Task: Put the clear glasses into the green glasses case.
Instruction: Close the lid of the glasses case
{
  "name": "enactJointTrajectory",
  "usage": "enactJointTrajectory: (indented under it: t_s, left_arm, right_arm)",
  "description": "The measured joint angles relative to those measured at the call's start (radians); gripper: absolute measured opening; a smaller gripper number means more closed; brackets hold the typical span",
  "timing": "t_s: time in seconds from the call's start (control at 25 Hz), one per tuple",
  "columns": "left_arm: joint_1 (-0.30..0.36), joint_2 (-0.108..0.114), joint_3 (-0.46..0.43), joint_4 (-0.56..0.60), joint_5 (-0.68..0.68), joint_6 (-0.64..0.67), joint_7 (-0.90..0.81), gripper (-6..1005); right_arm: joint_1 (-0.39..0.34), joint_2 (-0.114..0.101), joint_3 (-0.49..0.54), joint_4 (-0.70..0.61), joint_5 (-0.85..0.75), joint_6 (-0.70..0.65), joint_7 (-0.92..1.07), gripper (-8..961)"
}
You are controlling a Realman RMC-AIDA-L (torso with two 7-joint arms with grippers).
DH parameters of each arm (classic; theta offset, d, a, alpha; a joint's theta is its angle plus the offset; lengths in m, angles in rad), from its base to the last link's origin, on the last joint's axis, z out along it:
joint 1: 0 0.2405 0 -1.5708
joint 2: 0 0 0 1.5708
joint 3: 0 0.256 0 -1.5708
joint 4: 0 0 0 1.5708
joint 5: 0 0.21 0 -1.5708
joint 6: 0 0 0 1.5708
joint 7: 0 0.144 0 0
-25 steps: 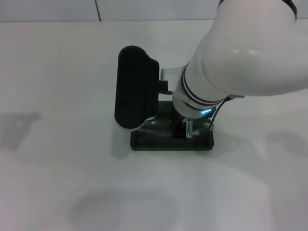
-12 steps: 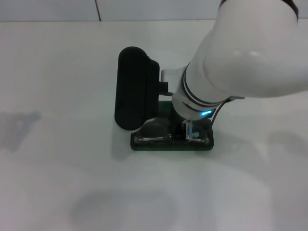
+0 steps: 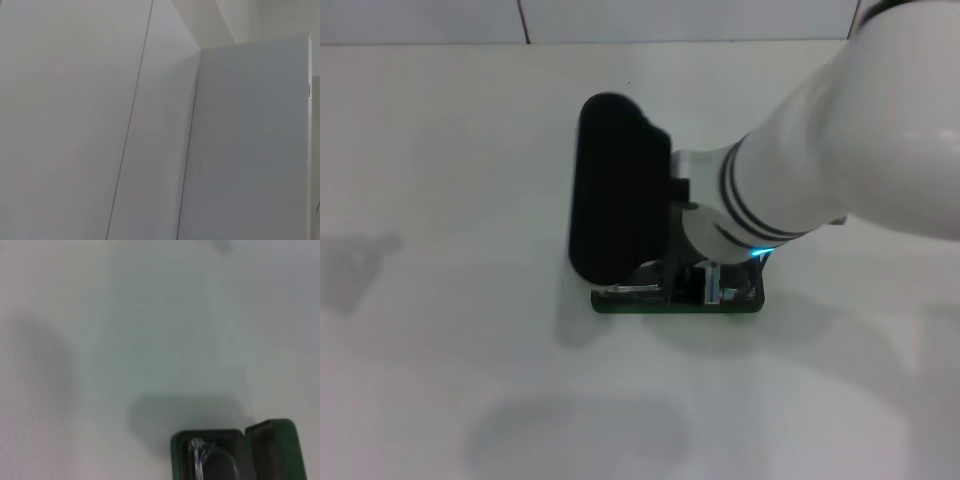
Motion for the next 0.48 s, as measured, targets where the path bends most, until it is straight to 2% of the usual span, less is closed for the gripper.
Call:
enactJointTrajectory:
  t_s: [0.08,0.2,0.4,0.48]
  left_arm:
    - [-0.004,0.002,0.000,0.001,0.000,0.001,-0.008,30]
    - [-0.011,0.005,0.000,0.002,-0.002,0.001,-0.023,30]
    - [-0.050,0.008,-0.001,0.003,-0.005,-0.001,-0.079,30]
    - [-0.062,0.008,-0.002,0.003,-0.006,-0.002,-0.101,30]
  right_arm:
    - [-0.049,0.000,0.040,-0.058,-0.001,-0.014,-0.024,107]
    - [-0.163,0.000,0.115,-0.171,0.006,-0.024,-0.094,107]
    - [-0.400,-0.005,0.252,-0.412,0.063,-0.049,-0.240,107]
    - [-0.485,-0.009,0.334,-0.481,0.143,-0.054,-0.317,107]
